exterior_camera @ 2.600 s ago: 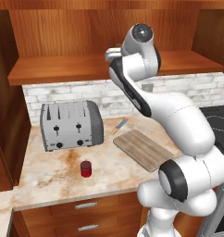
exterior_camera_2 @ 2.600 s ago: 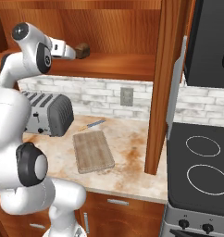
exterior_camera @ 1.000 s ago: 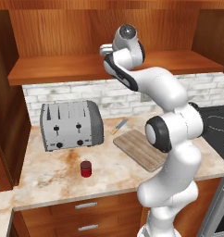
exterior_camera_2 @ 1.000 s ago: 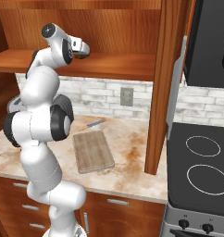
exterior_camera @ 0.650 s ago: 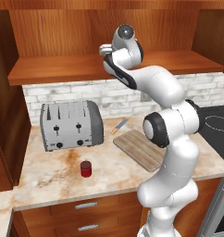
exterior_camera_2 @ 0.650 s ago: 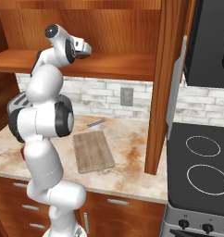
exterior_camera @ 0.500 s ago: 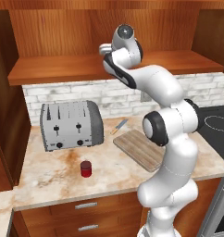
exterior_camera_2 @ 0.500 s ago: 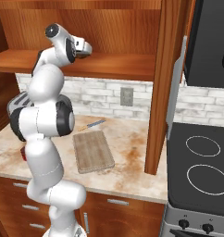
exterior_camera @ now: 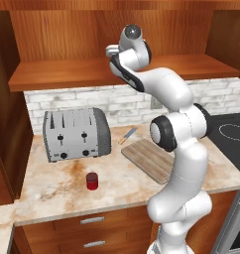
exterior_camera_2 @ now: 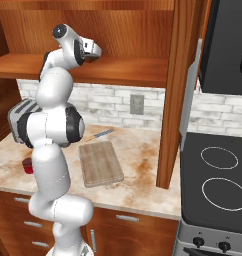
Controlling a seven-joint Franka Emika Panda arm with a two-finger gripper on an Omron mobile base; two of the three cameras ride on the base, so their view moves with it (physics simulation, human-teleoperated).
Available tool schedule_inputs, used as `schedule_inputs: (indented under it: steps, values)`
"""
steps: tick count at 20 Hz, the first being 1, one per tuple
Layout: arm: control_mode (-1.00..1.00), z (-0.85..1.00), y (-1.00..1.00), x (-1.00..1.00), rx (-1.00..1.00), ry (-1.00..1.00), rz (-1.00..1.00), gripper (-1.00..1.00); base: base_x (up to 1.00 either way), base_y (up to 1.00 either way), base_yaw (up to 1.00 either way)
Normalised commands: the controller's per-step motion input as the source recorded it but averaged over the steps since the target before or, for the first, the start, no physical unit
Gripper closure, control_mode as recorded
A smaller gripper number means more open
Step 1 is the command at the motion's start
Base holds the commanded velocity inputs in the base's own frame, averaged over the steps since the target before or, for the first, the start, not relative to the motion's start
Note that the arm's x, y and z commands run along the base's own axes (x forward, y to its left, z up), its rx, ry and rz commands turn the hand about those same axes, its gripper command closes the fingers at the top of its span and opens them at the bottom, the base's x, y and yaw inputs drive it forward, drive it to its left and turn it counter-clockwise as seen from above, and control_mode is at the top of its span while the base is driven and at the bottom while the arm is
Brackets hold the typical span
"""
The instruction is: Pick the bread, place it on the cutting board, pick the jam, place it on the counter, and close the cabinet.
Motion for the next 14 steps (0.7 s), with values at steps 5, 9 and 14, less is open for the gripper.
schedule_inputs:
  steps: [5,9,14]
  values:
    - [-1.0,-0.21,0.0,0.23,0.0,0.0,-0.01,1.0,0.0,0.0,0.0]
    - [-1.0,-0.12,0.0,0.18,0.0,0.0,0.0,1.0,0.0,0.0,0.0]
    - [-1.0,0.0,0.0,0.08,0.0,0.0,0.0,1.0,0.0,0.0,0.0]
